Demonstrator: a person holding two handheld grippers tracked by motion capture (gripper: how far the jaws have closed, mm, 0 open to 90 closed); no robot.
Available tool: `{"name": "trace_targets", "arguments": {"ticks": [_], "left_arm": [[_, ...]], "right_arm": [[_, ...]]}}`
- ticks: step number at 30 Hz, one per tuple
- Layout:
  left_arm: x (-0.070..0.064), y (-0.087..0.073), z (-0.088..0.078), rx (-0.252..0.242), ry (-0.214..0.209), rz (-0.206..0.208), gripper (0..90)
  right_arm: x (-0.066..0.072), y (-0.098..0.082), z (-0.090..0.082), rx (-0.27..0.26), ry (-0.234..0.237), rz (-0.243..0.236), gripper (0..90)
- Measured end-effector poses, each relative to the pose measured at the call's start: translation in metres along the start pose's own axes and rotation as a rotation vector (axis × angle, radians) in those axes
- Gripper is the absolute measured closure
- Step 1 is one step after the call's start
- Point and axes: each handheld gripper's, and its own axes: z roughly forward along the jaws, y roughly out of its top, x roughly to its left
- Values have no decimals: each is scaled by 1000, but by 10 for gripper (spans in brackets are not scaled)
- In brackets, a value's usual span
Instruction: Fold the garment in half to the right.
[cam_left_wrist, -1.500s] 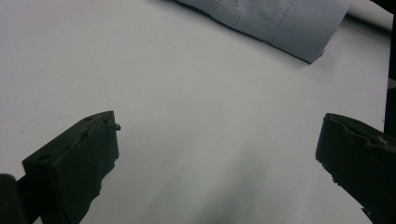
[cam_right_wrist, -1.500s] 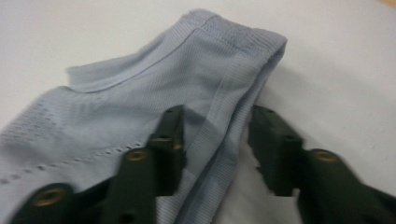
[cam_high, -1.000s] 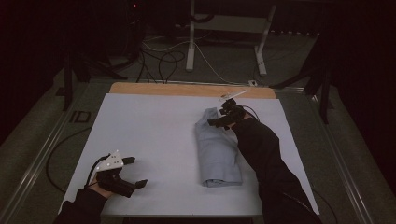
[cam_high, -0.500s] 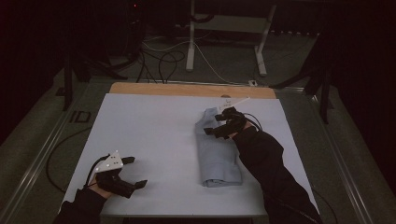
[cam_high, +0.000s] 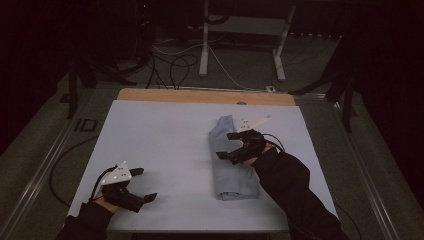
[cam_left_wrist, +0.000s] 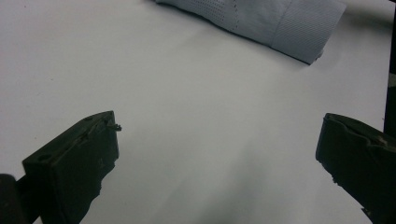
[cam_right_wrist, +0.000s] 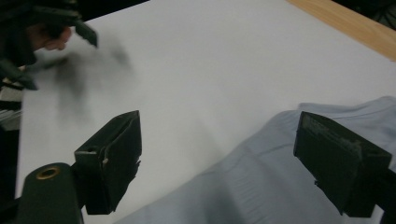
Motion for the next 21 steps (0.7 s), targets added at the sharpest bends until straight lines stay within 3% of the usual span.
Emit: {"name": "trace_targets", "arguments": {"ticks": [7, 11, 15, 16, 18, 21], "left_arm": [[0, 0, 0, 2, -3, 2, 7], [0, 0, 0, -5, -1, 2, 7], [0, 0, 0, -6, 0, 2, 7], [0, 0, 0, -5, -1, 0, 7], [0, -1, 0, -2, 0, -3, 7], [0, -1, 0, -1, -2, 1, 7]], "right_arm": [[23, -11, -3, -15, 27, -49, 353], [32, -20, -4, -1, 15, -84, 621], [36, -27, -3, 38, 9, -121, 732], [37, -32, -2, 60, 11, -122, 832], [38, -37, -1, 74, 19, -134, 899], [40, -45, 0, 106, 39, -144, 900]]}}
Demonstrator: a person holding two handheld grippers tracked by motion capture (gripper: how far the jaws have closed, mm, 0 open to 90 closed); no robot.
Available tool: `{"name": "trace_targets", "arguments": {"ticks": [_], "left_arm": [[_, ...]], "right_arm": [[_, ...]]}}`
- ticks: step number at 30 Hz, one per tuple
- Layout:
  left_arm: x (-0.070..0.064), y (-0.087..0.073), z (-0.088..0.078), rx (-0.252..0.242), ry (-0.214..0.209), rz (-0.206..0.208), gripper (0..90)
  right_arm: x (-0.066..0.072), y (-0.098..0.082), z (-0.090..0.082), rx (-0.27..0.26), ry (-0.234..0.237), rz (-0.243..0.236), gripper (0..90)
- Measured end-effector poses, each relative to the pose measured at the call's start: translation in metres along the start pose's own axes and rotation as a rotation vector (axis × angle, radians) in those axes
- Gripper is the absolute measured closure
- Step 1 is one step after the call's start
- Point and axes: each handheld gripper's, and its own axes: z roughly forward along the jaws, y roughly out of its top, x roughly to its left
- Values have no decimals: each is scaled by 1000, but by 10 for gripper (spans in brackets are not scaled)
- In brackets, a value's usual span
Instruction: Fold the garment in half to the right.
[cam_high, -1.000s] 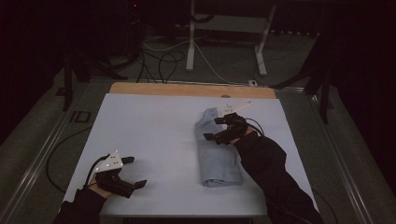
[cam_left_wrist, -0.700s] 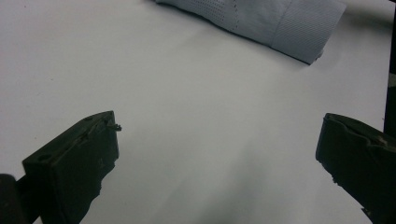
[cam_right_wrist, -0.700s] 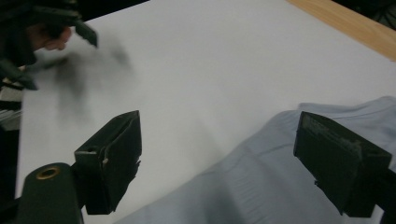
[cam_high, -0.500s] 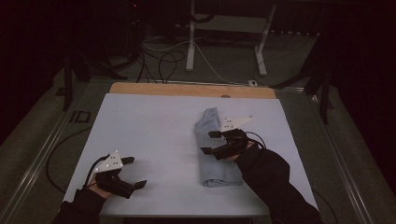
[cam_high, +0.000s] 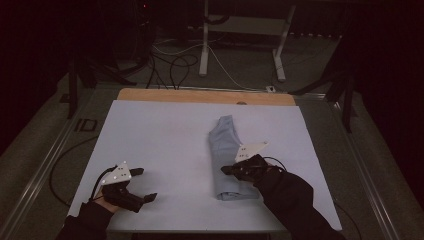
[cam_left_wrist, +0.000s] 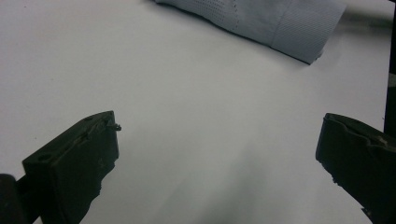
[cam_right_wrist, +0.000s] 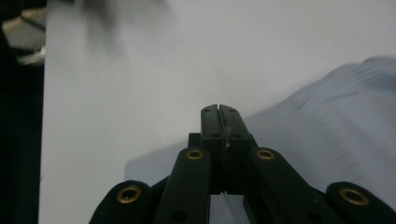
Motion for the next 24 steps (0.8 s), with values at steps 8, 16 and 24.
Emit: {"name": "trace_targets", "arguments": {"ticks": [8, 16, 24], "left_arm": [[0, 0, 1, 5, -2, 2, 7], [-1, 0, 1, 7, -7, 4, 7], [-1, 0, 0, 1, -5, 3, 7]], "right_arm": [[0, -21, 6, 70, -2, 17, 900], [-3, -46, 18, 129, 21, 44, 900], [4, -60, 15, 145, 41, 36, 900]]}}
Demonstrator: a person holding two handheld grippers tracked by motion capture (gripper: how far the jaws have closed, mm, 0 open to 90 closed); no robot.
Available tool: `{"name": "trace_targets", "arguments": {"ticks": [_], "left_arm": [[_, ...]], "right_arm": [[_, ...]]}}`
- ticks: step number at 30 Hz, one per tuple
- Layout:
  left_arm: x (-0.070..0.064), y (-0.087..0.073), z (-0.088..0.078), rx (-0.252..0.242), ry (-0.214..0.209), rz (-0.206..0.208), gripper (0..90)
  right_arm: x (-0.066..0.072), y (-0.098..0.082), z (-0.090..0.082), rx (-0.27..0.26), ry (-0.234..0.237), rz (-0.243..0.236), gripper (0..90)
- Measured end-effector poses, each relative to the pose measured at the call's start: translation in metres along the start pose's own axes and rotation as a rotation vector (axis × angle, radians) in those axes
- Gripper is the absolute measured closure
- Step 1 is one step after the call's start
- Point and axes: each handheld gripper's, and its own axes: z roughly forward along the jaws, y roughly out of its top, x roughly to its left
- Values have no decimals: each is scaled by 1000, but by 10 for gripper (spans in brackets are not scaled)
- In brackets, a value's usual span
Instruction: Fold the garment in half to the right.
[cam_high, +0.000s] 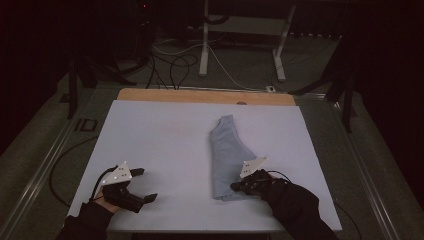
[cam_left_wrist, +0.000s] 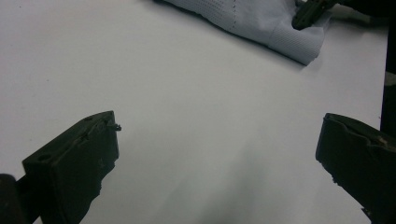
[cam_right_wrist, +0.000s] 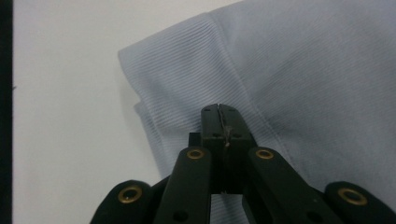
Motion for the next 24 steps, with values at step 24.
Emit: {"name": "trace_targets", "arguments": {"ticks": [24], "left_arm": [[-1, 0, -3, -9, -4, 4, 7]], "right_arm": [[8, -14, -11, 10, 63, -22, 900]]}}
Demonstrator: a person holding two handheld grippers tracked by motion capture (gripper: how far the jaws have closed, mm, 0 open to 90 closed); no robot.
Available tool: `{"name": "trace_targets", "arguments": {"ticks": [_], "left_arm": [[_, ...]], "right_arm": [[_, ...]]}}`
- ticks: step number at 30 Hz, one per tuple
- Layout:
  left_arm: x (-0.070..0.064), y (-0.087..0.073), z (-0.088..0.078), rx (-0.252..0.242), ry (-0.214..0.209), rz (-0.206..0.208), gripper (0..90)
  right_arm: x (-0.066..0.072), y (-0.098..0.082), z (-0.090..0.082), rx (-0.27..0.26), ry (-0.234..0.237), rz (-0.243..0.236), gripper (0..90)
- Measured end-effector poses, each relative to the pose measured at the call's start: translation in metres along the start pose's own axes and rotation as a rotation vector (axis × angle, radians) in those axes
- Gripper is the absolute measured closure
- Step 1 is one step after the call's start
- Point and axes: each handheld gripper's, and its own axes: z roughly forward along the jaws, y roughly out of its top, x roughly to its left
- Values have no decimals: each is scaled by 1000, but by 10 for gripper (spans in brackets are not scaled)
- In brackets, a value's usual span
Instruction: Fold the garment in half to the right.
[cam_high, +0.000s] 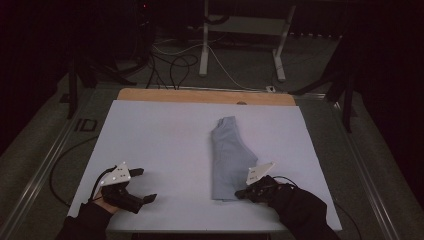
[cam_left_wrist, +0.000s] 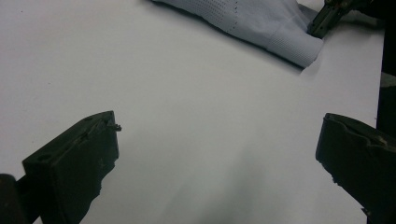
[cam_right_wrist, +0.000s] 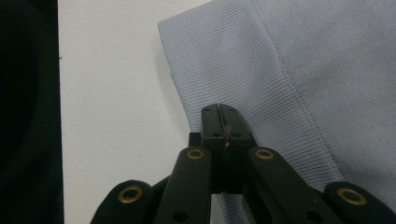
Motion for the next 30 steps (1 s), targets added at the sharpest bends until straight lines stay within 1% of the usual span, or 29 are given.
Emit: {"name": "trace_targets", "arguments": {"ticks": [5, 8, 9, 10, 12, 14, 16, 17, 18, 19, 22, 24, 25, 27, 28, 29, 30], "left_arm": [[0, 0, 1, 7, -1, 6, 7], [0, 0, 1, 3, 1, -2, 7], [0, 0, 1, 2, 0, -2, 7], [1, 0, 0, -1, -1, -4, 7], [1, 0, 0, -3, 1, -9, 6], [2, 0, 0, -3, -1, -6, 7], [2, 0, 0, -1, 2, -8, 7], [2, 0, 0, -1, 4, -14, 7], [2, 0, 0, -3, 5, -15, 7], [2, 0, 0, -1, 6, -13, 7], [2, 0, -1, -6, 4, -16, 7], [2, 0, 0, -6, 3, -14, 7], [2, -1, 0, -4, 2, -12, 7], [2, -1, 0, -4, -2, -12, 7], [3, -1, 1, 1, -3, -14, 7], [2, -1, 1, 2, -3, -11, 7], [2, -1, 1, 2, -3, -11, 7]], "right_arm": [[-1, 0, 1, -2, 2, -2, 900], [-3, 0, 0, -31, 16, 21, 900], [-4, -1, -1, -51, 44, 32, 900], [-3, 0, -2, -57, 49, 38, 900], [-2, 3, -6, -77, 25, 20, 900], [-1, 7, -11, -103, 19, 15, 899], [-1, 12, -16, -127, 1, 0, 836], [-2, 14, -17, -137, 5, 3, 814], [-3, 16, -19, -142, 5, 4, 764], [-4, 17, -19, -142, -8, 1, 744], [-5, 21, -20, -153, -10, 7, 661], [-6, 24, -21, -174, -1, 25, 576], [-7, 25, -21, -183, 0, 26, 547], [-8, 28, -22, -186, -10, 33, 430], [-9, 29, -23, -192, -6, 38, 388], [-10, 30, -24, -201, -14, 45, 339], [-10, 30, -24, -201, -14, 45, 339]]}}
